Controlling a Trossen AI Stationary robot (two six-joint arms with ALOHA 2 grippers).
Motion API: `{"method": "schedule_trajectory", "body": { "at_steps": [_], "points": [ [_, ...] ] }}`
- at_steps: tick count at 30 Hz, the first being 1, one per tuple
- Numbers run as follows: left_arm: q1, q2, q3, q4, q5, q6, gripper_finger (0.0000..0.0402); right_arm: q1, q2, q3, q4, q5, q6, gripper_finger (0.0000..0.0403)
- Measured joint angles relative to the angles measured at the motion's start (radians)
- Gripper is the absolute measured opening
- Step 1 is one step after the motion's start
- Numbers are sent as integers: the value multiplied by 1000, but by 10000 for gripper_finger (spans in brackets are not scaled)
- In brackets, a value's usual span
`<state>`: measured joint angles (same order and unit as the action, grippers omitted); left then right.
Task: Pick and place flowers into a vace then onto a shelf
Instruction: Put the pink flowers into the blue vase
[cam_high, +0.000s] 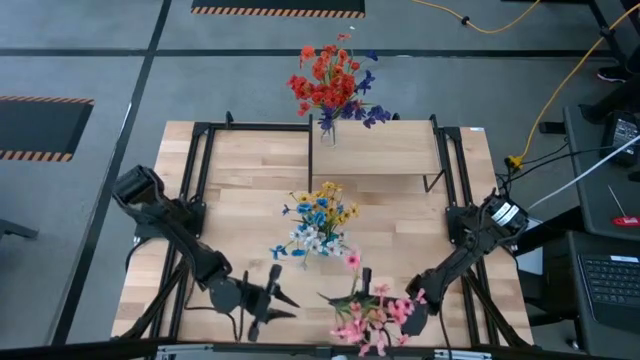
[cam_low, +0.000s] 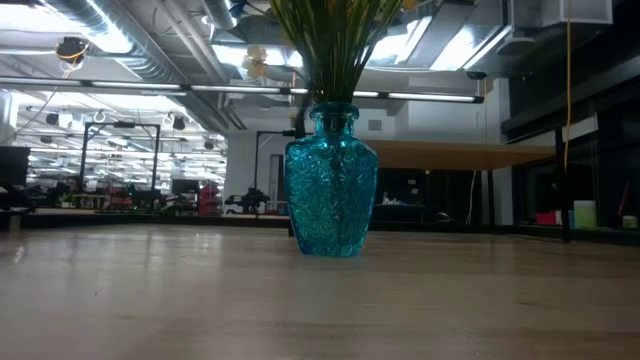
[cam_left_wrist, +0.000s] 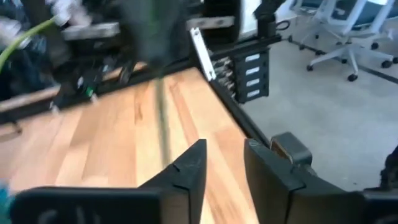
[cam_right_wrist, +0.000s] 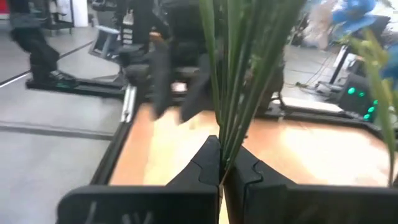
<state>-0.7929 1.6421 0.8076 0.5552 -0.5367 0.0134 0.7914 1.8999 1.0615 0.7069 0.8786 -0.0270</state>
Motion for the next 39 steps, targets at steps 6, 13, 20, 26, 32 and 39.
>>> {"method": "schedule_trajectory", "body": {
  "at_steps": [6, 13, 20, 26, 32, 39],
  "points": [
    [3, -114, -91, -36, 2, -82, 48, 14, 0, -7, -108, 4, 129, 0],
    [3, -130, -131, -32, 5, -110, 9, 22, -72, -86, -112, 80, 173, 0],
    [3, -130, -131, -34, 6, -108, 5, 54, -236, -246, -127, 198, 221, 0],
    [17, -130, -131, -32, 5, -106, 7, 48, -338, -319, -92, 215, 202, 0],
    [36, -130, -131, -35, 6, -105, 3, -3, -349, -322, -8, 213, 94, 0],
    [45, -130, -131, -36, 6, -105, 6, -60, -348, -322, 68, 151, -12, 0]
  ]
}}
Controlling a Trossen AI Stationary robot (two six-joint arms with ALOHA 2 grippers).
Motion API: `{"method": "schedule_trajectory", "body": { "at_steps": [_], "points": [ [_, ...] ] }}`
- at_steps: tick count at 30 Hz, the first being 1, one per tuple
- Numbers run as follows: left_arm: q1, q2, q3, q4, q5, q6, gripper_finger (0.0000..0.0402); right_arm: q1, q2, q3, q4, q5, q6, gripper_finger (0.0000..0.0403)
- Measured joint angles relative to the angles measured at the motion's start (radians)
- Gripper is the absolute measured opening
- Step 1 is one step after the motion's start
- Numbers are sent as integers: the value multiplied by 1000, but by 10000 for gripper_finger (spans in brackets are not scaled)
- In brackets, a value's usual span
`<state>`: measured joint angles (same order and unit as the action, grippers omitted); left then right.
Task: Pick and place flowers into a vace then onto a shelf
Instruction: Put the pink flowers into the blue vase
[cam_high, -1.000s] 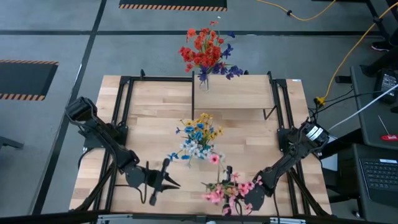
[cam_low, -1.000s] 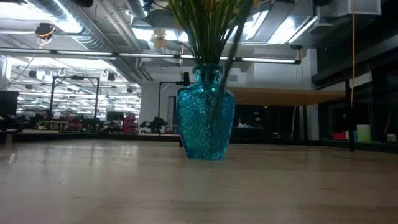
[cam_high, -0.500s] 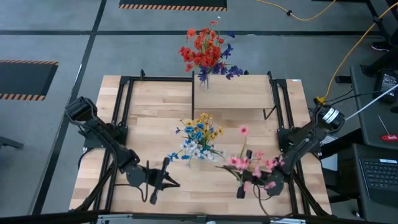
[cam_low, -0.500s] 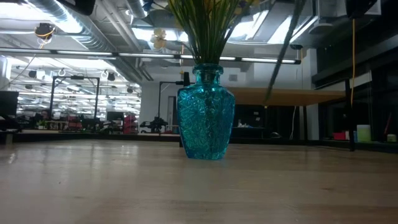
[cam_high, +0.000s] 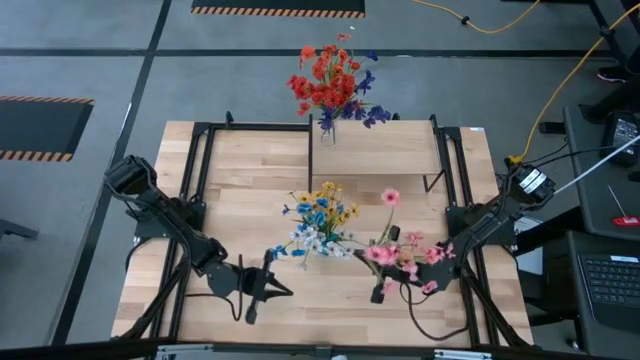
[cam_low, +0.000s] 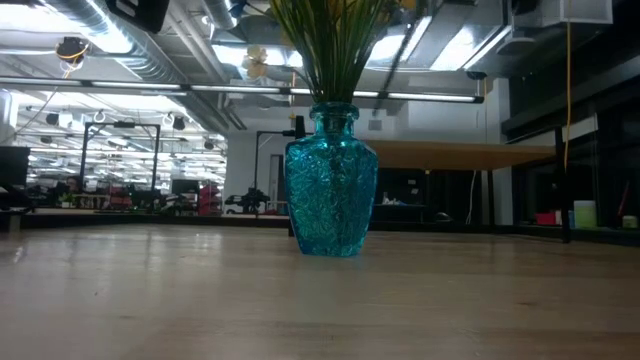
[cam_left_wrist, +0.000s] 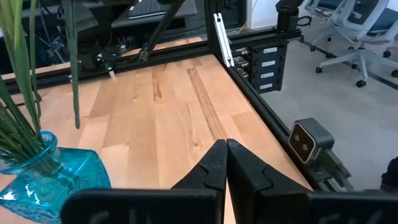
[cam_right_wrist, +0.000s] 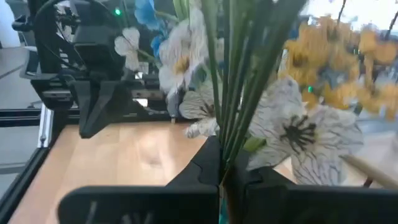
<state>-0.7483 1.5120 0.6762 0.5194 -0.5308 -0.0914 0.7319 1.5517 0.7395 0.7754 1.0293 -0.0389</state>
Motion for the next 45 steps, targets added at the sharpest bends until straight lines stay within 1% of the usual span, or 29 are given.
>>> {"method": "schedule_trajectory", "body": {
  "at_steps": [3, 5, 15, 17, 22, 30, 39, 45],
  "points": [
    [-1, 0, 0, -1, 1, 0, 7, -2, 0, 0, 82, -14, -91, 0],
    [0, 0, 0, -7, 1, 0, 7, -2, 0, 0, 108, -14, -127, 0],
    [0, 0, 0, -47, 1, 0, 3, -41, 0, 0, 111, -13, -128, 0],
    [0, 0, 0, -48, 1, 0, 5, -55, 0, 0, 111, -17, -125, 0],
    [-1, 0, 0, -59, 1, 0, 7, -88, 0, 0, 117, -79, -115, 0],
    [0, 1, 0, -80, 0, 0, 2, -103, 0, 0, 110, -82, -111, 0],
    [0, 1, 0, -84, 0, 0, 4, -125, 1, 1, -5, -85, 11, 0],
    [0, 1, 0, -84, 0, 0, 4, -158, 2, 1, -13, -143, 32, 0]
  ]
}}
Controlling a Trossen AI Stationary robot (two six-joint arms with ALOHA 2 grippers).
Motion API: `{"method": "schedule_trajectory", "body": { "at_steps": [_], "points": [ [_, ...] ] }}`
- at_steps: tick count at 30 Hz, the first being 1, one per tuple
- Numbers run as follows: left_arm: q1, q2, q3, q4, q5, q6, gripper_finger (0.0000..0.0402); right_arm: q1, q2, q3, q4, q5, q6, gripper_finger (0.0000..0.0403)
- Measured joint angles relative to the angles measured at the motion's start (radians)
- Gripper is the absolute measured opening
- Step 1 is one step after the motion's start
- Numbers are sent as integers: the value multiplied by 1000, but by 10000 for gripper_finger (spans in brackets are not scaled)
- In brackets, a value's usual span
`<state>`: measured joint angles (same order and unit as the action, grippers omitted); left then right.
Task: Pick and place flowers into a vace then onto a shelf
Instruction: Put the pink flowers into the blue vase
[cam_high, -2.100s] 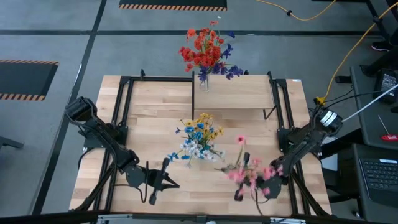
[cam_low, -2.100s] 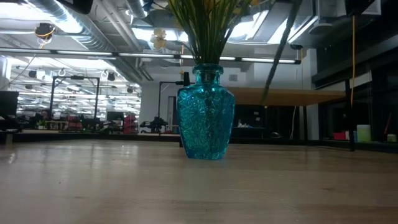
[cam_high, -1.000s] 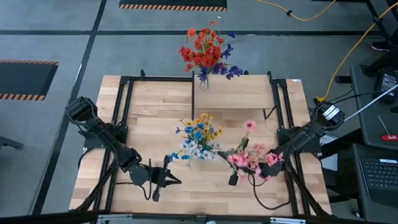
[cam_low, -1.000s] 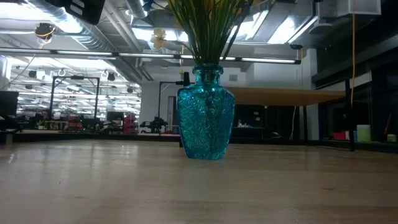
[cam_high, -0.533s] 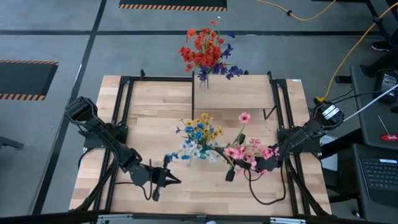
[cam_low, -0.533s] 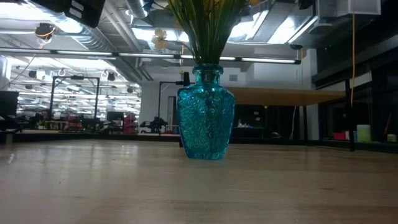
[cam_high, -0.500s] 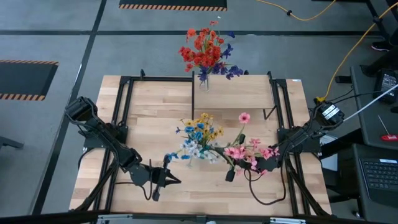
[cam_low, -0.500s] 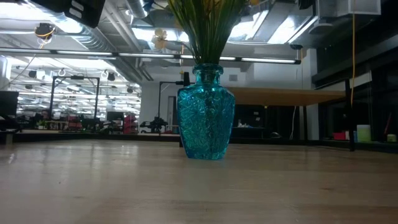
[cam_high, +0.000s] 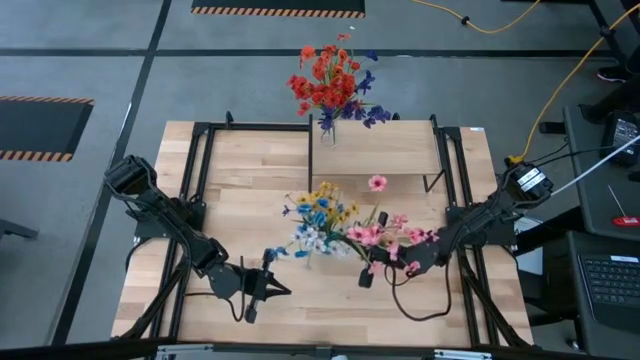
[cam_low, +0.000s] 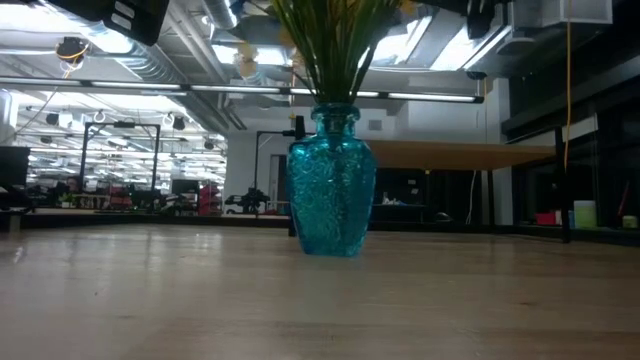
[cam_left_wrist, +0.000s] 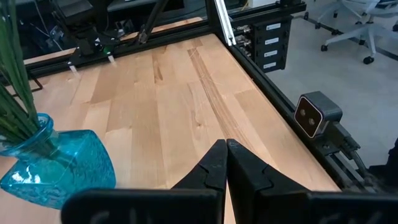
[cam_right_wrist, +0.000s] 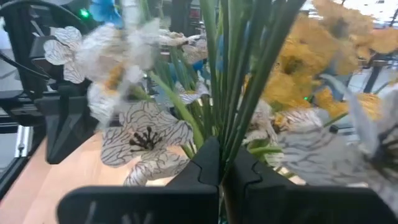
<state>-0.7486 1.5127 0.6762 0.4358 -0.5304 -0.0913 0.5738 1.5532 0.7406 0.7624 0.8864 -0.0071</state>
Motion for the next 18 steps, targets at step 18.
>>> {"method": "schedule_trajectory", "body": {
  "at_steps": [18],
  "points": [
    [0, 0, 0, -10, 0, 0, 2, -67, 72, 0, -51, -49, 76, 0]
  ]
}}
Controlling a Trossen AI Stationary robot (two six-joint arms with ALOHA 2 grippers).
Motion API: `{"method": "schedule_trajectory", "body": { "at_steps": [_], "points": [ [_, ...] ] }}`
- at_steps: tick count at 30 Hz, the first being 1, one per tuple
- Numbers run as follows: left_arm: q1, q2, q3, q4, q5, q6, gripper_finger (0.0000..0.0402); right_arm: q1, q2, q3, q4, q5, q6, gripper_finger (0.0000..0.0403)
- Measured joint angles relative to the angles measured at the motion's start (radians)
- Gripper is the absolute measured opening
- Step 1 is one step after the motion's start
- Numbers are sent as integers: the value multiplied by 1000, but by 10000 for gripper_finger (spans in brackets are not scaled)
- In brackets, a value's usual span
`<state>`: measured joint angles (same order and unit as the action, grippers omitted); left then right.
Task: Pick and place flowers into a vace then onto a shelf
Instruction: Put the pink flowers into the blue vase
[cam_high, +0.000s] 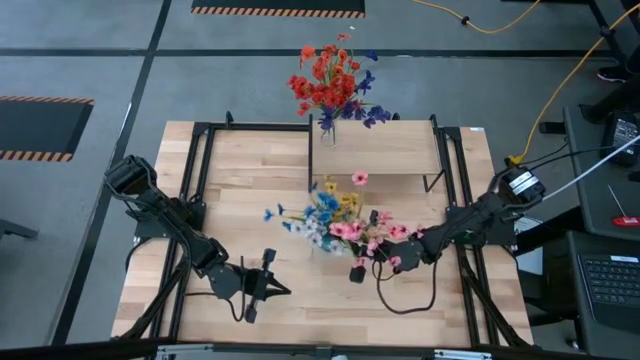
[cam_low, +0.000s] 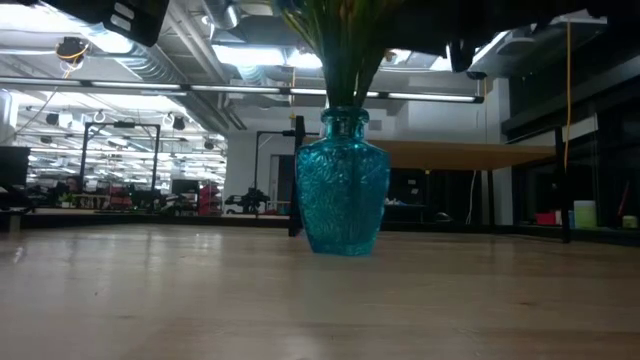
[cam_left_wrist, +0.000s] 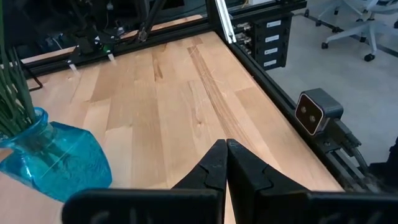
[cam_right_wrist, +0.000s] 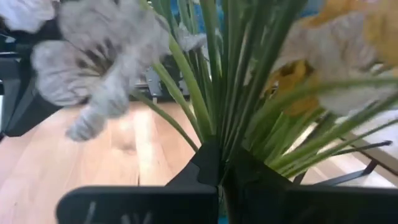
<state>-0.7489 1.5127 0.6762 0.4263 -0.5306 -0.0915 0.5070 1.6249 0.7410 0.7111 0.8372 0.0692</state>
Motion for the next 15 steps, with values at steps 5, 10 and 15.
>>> {"method": "schedule_trajectory", "body": {
  "at_steps": [5, 10, 15],
  "points": [
    [0, 0, 0, -6, 0, 0, 5, -17, 23, 0, 2, -28, 7, 0],
    [0, 0, 0, -9, 0, 0, 3, -21, 41, 0, 4, -28, 8, 0],
    [0, 0, 0, -12, 0, 0, 4, -21, 43, 0, 3, -28, 8, 0]
  ]
}}
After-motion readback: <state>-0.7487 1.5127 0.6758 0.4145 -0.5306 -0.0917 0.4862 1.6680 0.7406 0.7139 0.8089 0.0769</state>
